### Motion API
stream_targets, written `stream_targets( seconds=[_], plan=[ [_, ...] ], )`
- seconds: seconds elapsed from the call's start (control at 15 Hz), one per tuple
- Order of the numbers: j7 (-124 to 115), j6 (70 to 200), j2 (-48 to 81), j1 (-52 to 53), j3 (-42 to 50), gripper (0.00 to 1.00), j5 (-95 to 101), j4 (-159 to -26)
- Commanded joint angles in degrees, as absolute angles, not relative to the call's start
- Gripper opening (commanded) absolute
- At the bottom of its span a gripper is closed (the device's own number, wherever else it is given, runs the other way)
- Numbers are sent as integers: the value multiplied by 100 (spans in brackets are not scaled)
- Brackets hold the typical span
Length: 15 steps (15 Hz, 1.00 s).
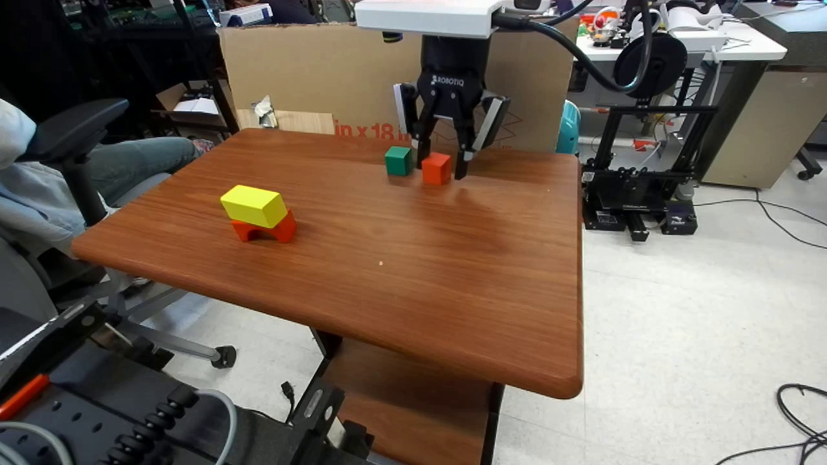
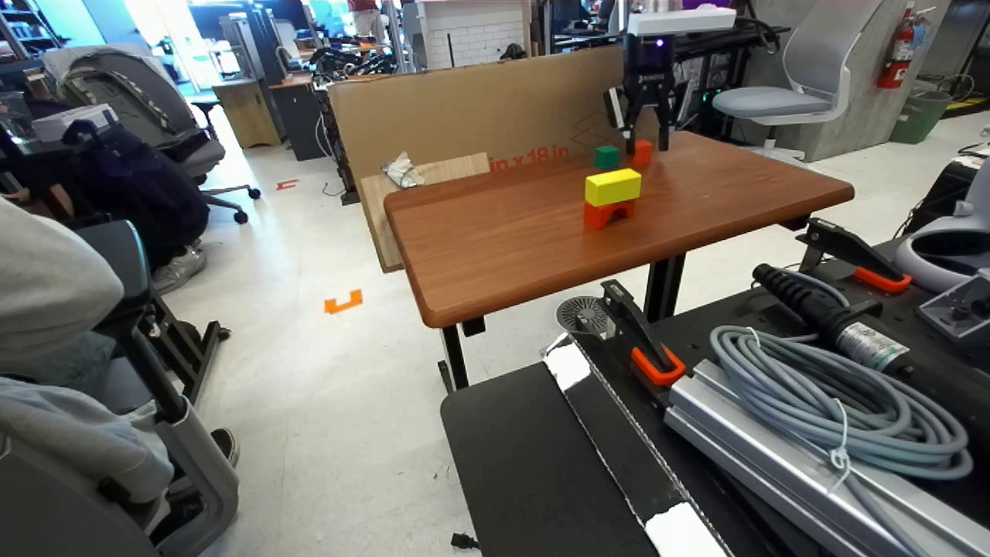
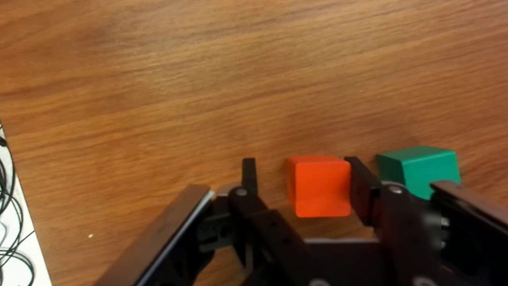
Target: Put the orange block on top of the yellow block.
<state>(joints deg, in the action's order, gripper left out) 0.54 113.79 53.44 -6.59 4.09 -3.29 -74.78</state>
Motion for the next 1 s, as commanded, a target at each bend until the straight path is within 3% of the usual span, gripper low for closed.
stream_targets(
  seconds=[0.0, 0.2, 0.93],
  plan=[
    [44, 11184, 5422, -648, 385, 25, -226, -7260],
    [28, 11303, 5189, -616, 374, 8, -234, -7538],
    [-92, 12429, 2767, 152, 273, 8, 471, -10484]
  ],
)
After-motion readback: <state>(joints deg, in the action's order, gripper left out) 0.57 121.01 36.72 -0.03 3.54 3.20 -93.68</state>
